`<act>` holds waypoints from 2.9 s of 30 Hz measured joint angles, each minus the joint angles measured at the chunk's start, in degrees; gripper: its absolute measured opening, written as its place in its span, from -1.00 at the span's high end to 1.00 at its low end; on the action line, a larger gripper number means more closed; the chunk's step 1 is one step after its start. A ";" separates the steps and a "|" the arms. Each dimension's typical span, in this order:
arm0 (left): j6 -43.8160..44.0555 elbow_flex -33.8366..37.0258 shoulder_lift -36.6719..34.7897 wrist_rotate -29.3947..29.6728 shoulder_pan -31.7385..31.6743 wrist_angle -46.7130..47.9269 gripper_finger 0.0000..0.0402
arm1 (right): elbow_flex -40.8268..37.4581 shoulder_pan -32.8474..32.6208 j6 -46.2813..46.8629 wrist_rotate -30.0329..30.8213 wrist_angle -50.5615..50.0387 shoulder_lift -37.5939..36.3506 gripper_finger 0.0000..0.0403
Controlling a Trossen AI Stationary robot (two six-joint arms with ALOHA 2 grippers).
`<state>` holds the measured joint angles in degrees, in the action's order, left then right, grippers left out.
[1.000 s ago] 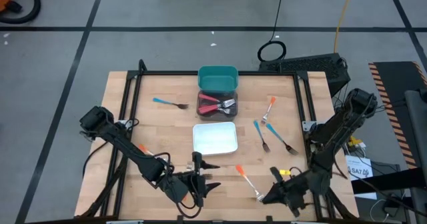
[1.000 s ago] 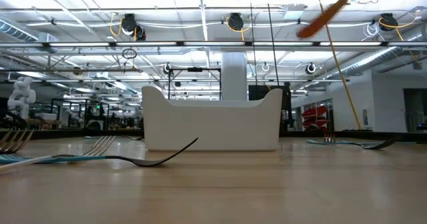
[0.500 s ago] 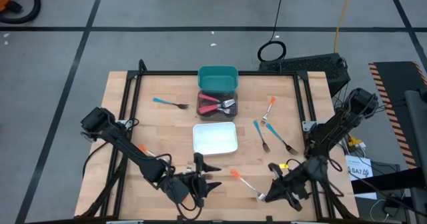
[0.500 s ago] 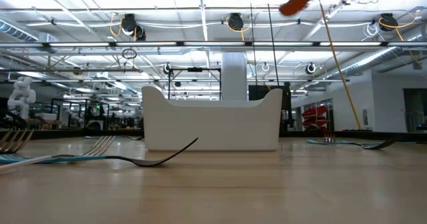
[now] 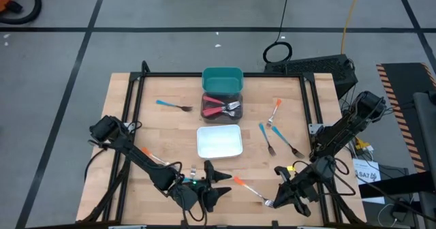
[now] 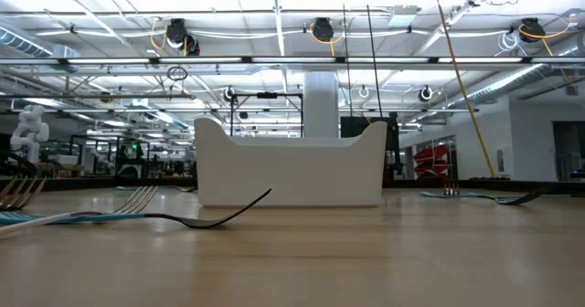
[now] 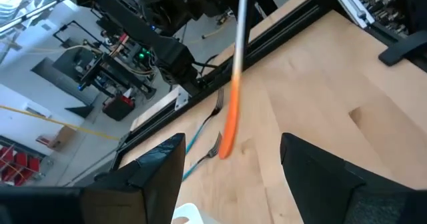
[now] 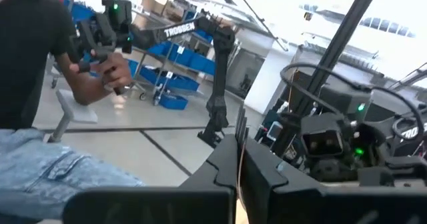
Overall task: Sort silverware by color (type)
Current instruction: Put the bottom right orange fork into the white bin
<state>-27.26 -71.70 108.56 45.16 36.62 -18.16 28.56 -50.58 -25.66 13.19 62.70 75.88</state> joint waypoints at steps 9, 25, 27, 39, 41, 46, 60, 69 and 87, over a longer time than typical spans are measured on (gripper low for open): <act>-1.00 -0.04 0.36 -0.10 -0.67 -4.04 -0.21 | 0.02 -0.01 -0.12 -0.04 1.94 0.00 1.00; -2.08 -19.60 10.96 6.68 -1.18 13.10 -0.21 | 0.04 -0.12 1.14 -0.02 2.64 0.00 1.00; 1.18 -20.80 10.96 6.87 -1.18 17.73 -0.21 | 0.04 -0.12 1.15 -0.02 2.64 0.00 1.00; 8.14 -21.51 11.07 7.49 -1.96 25.36 -0.21 | 0.04 -0.14 1.18 0.07 2.64 0.00 1.00; 8.10 -21.51 11.07 7.52 -1.94 25.25 -0.20 | 0.04 -0.14 1.17 0.09 2.62 0.00 1.00; 8.21 -21.51 11.07 7.50 -1.84 25.17 0.00 | 0.04 -0.14 1.17 0.15 2.62 0.00 1.00; 9.46 -21.51 11.07 7.48 -1.90 25.14 0.46 | 0.04 -0.14 1.13 0.24 2.16 0.00 1.00; 9.53 -21.51 11.07 7.46 -1.88 24.38 0.62 | 0.04 -0.14 1.00 0.26 1.65 0.00 1.00; 9.49 -21.51 11.12 6.80 -1.77 24.96 0.96 | 0.11 -0.14 2.14 2.28 1.53 -0.07 0.88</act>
<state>-17.77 -93.21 119.68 51.96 34.85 6.80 28.67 -50.72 -23.52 15.47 64.23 75.81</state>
